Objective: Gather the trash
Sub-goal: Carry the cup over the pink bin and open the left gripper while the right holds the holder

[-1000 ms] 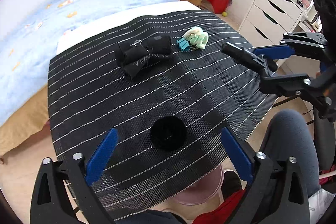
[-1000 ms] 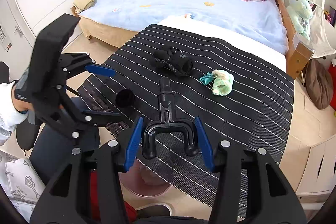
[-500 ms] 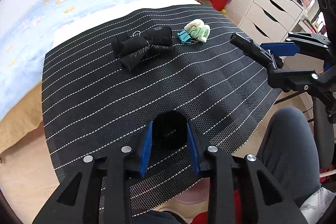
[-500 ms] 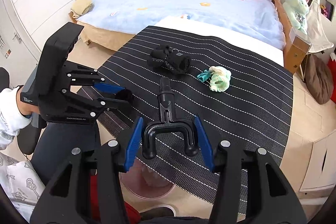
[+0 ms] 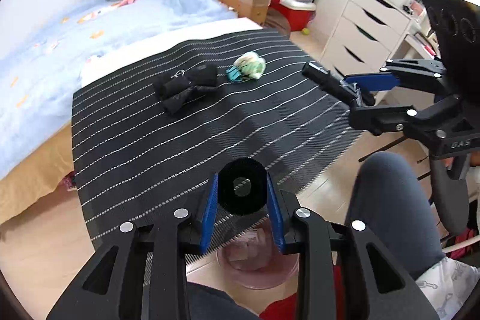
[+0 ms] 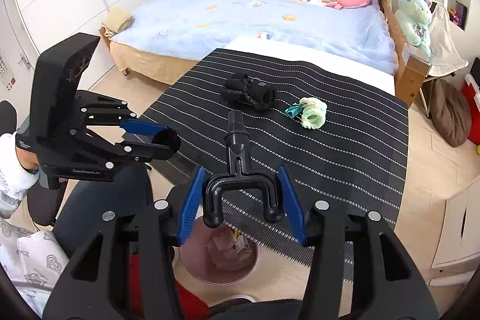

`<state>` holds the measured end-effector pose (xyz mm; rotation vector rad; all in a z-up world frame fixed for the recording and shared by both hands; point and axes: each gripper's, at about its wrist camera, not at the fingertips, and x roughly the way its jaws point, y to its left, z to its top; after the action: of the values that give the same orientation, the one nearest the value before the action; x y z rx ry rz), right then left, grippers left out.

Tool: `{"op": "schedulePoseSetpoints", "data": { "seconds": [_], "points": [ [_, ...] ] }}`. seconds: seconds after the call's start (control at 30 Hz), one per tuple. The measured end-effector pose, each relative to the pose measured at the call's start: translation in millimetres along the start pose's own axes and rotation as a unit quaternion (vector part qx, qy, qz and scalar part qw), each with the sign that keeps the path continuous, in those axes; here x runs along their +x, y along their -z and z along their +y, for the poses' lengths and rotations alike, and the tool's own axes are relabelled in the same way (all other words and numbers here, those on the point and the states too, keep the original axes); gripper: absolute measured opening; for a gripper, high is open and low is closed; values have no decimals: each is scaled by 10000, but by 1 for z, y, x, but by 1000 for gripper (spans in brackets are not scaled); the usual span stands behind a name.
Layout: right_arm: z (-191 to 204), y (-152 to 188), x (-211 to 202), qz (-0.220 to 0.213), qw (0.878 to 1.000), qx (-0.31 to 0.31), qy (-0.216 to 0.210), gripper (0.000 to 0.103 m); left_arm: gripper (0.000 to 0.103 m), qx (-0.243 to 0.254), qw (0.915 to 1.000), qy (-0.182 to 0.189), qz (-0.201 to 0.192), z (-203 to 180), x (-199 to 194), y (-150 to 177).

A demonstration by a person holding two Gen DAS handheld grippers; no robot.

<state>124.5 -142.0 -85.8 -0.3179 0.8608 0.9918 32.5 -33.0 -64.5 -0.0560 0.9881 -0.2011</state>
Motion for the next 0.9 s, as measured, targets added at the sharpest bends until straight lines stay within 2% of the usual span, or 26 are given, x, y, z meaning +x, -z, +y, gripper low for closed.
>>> {"op": "schedulePoseSetpoints", "data": {
  "seconds": [0.37, 0.9],
  "points": [
    [28, 25, -33, -220, 9997, -44, 10, 51, 30, 159, 9994, 106, -292, -28, -34, 15],
    [38, 51, -49, -249, 9996, 86, 32, 51, 31, 385, 9986, 339, -119, -53, -30, 38]
  ]
}}
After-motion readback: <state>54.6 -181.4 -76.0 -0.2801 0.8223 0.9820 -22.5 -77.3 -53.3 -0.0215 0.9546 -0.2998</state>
